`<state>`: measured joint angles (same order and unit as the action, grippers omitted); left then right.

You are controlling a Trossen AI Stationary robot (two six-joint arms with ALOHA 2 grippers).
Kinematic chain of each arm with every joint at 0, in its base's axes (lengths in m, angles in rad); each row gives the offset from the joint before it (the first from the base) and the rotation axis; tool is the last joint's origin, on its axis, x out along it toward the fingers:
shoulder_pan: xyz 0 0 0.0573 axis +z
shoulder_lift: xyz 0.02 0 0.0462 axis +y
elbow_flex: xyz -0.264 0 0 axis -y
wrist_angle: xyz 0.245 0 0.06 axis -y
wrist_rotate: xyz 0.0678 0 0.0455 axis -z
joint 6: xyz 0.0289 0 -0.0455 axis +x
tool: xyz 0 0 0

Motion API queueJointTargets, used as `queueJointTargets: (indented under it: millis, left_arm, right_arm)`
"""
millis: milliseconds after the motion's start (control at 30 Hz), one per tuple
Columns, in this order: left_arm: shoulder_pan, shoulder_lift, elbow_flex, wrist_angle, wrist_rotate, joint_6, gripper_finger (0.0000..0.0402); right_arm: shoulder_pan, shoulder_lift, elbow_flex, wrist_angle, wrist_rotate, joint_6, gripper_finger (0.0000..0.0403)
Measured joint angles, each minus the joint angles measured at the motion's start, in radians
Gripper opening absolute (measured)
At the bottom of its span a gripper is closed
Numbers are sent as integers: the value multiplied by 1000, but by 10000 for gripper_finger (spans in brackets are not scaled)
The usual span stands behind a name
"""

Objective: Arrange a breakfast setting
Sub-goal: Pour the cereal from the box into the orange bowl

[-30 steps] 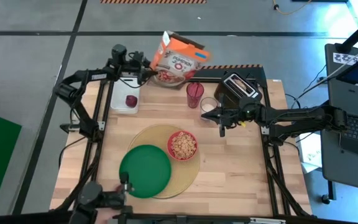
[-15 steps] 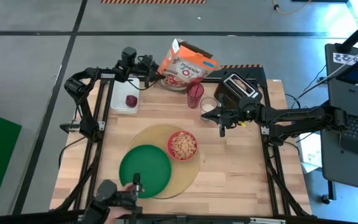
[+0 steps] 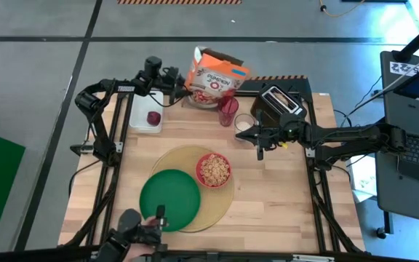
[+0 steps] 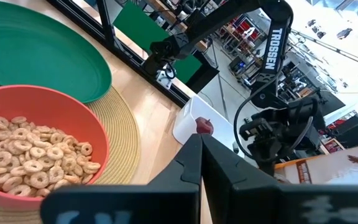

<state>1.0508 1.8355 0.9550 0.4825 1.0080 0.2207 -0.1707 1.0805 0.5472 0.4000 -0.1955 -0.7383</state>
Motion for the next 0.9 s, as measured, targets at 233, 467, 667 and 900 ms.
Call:
queueJointTargets:
  millis: [233, 467, 667, 900]
  left_arm:
    - [-4, 0, 0, -147, -42, 94, 230]
    - [-36, -2, 0, -273, -125, 235, 231]
    - [-57, -17, 0, -288, -152, 261, 232]
    - [-58, -62, -2, -344, -211, 262, 227]
  right_arm:
    - [0, 0, 0, -1, 0, 0, 5]
    - [0, 0, 0, -7, 0, 0, 5]
    - [0, 0, 0, -7, 0, 0, 5]
    - [0, 0, 0, -21, 0, 0, 5]
